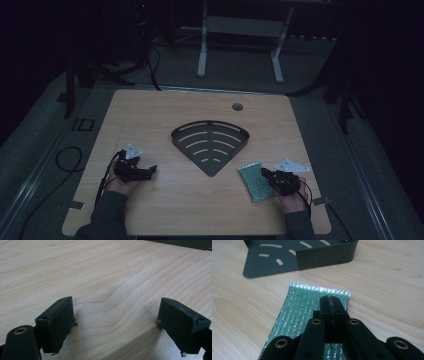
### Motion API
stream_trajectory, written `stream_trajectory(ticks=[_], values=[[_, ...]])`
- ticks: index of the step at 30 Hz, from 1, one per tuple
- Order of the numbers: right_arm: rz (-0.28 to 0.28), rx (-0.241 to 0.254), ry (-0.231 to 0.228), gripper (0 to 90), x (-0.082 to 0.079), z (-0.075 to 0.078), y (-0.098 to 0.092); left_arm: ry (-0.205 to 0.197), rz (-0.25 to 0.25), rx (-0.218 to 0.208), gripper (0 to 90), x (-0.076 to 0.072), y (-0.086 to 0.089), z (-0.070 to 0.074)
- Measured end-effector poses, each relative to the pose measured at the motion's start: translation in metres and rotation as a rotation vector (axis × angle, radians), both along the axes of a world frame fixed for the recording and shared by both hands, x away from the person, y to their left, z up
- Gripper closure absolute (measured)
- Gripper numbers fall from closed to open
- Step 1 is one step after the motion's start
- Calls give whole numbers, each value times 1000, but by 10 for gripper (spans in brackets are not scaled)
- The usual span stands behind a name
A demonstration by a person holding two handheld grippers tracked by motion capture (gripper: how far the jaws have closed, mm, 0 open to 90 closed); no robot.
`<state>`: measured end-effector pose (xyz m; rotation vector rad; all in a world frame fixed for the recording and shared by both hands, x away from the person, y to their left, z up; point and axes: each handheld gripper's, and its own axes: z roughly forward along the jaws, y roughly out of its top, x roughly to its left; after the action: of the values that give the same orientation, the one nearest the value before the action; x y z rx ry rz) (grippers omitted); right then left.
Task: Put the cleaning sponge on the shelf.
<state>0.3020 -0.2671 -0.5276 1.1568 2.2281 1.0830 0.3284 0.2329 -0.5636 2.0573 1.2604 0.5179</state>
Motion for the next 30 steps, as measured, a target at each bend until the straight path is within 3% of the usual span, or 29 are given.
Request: stream_trajectory(ticks=[13,30], values=[[-8,-50,62,899,-1,-11,0,0,0,0,141,0,0,0],[-39,-49,66,898,6,-11,-13,0,1,0,141,0,0,0]])
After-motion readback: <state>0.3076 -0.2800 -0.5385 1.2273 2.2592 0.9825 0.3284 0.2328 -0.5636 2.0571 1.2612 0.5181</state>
